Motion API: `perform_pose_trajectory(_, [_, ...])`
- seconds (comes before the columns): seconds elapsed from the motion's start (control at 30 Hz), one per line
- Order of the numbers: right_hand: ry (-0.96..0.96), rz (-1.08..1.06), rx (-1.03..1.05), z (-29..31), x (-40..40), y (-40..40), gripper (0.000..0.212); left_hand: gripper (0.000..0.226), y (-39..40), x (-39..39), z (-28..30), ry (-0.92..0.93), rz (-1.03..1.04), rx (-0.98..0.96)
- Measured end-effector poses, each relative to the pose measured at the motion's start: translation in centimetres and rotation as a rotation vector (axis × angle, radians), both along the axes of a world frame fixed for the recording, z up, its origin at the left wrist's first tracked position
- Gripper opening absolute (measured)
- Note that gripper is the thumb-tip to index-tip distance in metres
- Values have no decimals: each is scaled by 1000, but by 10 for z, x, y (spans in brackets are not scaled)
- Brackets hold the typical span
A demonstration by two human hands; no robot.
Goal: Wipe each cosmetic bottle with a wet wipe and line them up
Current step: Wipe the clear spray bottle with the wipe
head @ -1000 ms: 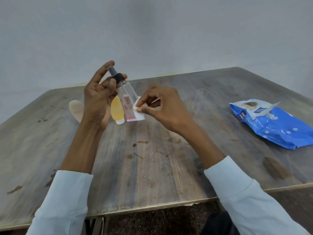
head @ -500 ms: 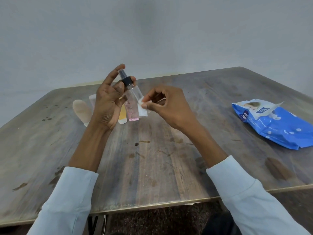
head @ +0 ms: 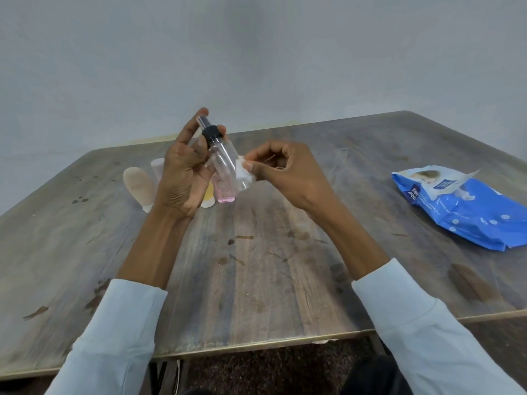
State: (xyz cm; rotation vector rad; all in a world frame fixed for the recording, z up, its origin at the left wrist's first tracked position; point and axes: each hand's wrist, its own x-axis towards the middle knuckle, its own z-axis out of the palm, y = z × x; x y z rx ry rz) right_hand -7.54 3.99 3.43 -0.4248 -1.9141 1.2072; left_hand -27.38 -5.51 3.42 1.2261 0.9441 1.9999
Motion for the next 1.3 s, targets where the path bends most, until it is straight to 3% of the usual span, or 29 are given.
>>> perform_pose_trajectory(0.1, [-54, 70, -141, -6, 1, 5, 14, 57, -3, -8, 1, -53, 56, 17])
perform_pose_trajectory(0.3, [22, 178, -508, -13, -1, 11, 16, 48, 1, 2, 1, -3, 118, 18])
perform_pose_trajectory(0.5, [108, 143, -566, -15, -6, 9, 7, 41, 1, 13, 6, 63, 277, 24])
perform_pose_trajectory(0.63, [96, 11, -446, -13, -5, 7, 12, 37, 0, 17, 8, 66, 373, -25])
perform_pose_trajectory(0.83, [-55, -222, -41, -10, -4, 6, 5, 40, -2, 10, 2, 126, 553, -93])
perform_pose_trajectory(0.97, [-86, -268, 149, -10, -7, -1, 6, 43, -2, 13, 3, 131, 516, -77])
perform_pose_trajectory(1.17, [152, -274, 378, -7, -11, -10, 6, 42, 2, 32, 1, 356, 322, -95])
perform_pose_trajectory(1.3, [97, -204, 416, -8, -11, -11, 6, 42, 0, 20, 5, 228, 382, -36])
